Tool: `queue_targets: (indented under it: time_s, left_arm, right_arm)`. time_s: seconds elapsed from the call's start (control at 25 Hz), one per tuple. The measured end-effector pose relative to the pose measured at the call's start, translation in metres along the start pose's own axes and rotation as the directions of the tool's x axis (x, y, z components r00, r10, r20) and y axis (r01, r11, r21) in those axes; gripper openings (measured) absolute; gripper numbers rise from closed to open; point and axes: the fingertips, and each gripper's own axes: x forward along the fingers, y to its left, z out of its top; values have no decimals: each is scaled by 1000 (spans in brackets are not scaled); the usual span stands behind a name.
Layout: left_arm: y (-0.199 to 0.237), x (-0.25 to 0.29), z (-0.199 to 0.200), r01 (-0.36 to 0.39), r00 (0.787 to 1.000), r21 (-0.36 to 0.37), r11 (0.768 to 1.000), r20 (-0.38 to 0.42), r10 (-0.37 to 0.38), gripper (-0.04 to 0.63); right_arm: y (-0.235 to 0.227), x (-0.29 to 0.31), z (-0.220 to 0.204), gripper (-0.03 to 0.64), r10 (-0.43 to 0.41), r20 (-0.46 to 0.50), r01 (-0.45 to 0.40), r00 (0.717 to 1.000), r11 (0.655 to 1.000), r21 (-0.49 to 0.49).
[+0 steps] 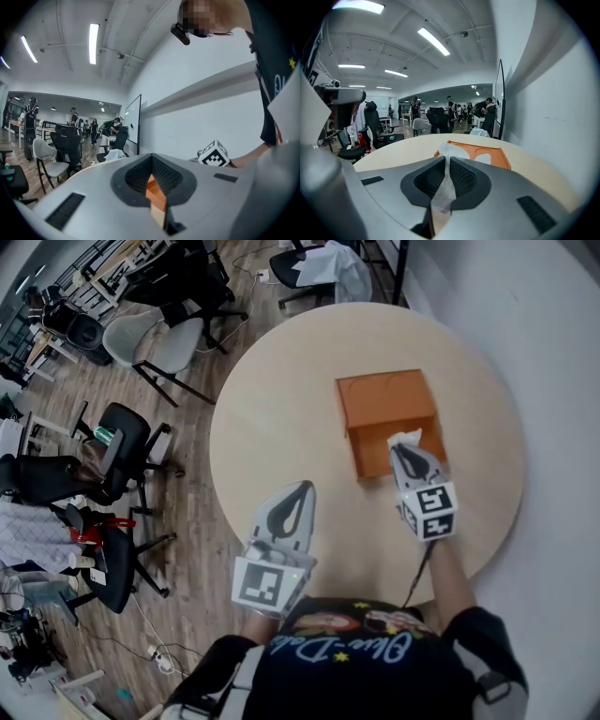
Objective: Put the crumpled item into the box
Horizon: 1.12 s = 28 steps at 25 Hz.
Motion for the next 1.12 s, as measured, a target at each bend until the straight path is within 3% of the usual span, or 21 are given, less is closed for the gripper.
queue_targets:
  time_s: [0.52, 1.12]
  left_arm:
    - [13, -1, -5, -17, 999, 1, 1000, -27, 17, -8]
    - [13, -7, -5, -24, 999, -1, 1000, -30, 24, -8]
  right_arm:
    - [6, 49, -20, 26, -14, -57, 12, 998, 999, -45]
    - [16, 64, -52, 26, 29, -180, -38, 983, 998, -50]
